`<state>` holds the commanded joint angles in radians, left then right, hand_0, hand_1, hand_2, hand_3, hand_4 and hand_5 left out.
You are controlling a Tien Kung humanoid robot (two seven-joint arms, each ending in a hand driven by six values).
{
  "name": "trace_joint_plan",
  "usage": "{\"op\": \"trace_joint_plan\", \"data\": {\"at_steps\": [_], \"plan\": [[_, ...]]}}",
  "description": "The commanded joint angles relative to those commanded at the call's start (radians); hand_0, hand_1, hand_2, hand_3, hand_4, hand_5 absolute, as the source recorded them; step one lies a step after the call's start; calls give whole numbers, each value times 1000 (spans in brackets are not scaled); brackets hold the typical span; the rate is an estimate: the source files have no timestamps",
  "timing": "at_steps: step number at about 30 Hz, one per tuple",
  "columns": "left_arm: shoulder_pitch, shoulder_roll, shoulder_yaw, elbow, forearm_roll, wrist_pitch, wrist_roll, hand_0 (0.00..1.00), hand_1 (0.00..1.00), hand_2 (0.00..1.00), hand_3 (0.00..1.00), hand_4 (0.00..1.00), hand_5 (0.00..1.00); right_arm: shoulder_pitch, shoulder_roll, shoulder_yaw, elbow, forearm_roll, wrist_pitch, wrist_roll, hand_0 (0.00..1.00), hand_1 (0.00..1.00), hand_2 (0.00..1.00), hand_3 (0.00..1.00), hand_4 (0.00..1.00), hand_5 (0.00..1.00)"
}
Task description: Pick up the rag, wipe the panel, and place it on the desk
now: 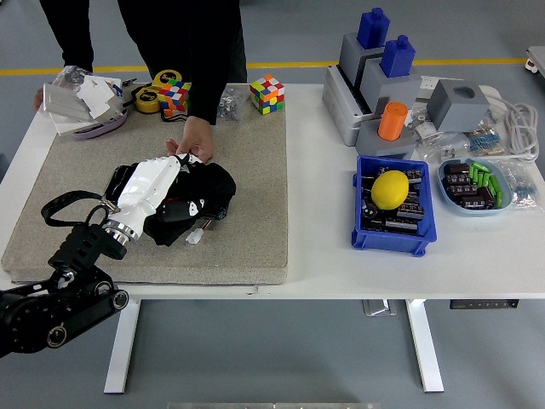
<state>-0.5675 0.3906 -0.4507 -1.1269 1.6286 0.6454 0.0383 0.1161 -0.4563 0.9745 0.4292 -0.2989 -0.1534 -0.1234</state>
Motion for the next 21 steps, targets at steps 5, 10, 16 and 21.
{"op": "trace_joint_plan", "data": {"at_steps": [5,10,16,21], "plan": [[-1,-1,3,5,-8,0,-4,174,96,344,639,555,37,-1,0,1,-1,0,0,-1,714,613,672,611,998,594],[5,6,-5,36,-17,0,-5,175,95,344,639,556,39,-2,-1,0,0,0,-2,-1,714,613,672,611,998,594],[19,17,-30,50,-19,0,-11,173,96,345,640,558,41,-5,1,2,0,-1,-2,-1,714,612,672,612,998,593],[25,27,-44,58,-19,0,-12,174,95,344,640,558,41,-4,2,3,1,-1,-4,1,717,612,672,611,998,595]]}}
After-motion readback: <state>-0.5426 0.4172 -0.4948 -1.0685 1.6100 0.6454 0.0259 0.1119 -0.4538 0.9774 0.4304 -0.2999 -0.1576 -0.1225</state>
